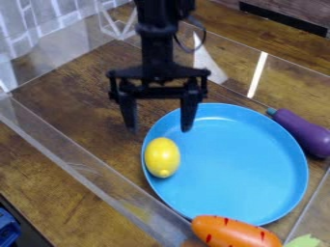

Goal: Remove the lemon from the blue tray and put it on the table

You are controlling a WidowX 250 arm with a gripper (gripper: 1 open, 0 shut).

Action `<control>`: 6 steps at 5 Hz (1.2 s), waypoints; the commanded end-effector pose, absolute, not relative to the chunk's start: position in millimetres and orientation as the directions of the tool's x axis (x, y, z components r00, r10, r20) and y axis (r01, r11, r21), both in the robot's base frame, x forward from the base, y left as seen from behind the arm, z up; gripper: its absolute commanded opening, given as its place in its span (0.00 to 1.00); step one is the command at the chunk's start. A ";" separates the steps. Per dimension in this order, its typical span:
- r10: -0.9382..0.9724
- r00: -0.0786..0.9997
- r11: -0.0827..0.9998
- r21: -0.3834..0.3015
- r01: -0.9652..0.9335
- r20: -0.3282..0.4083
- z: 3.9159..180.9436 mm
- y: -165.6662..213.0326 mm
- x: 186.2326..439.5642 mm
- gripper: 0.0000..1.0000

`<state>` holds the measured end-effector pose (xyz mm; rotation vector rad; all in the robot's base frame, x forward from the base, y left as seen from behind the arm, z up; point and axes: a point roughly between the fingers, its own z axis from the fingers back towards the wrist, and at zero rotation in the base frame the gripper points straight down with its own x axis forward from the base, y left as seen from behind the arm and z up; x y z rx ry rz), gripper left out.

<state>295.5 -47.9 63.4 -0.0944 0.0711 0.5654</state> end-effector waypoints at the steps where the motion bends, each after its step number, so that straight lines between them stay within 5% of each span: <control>1: 0.580 0.813 0.805 -0.117 -0.582 -0.051 53.6 -61.9 305.4 1.00; 2: 0.597 0.801 0.794 -0.112 -0.597 -0.042 32.3 -69.1 304.8 1.00; 3: 0.544 0.839 0.832 -0.115 -0.543 -0.029 39.3 -62.1 317.0 1.00; 6: 0.427 0.904 0.898 -0.108 -0.426 -0.015 24.3 -53.2 324.7 1.00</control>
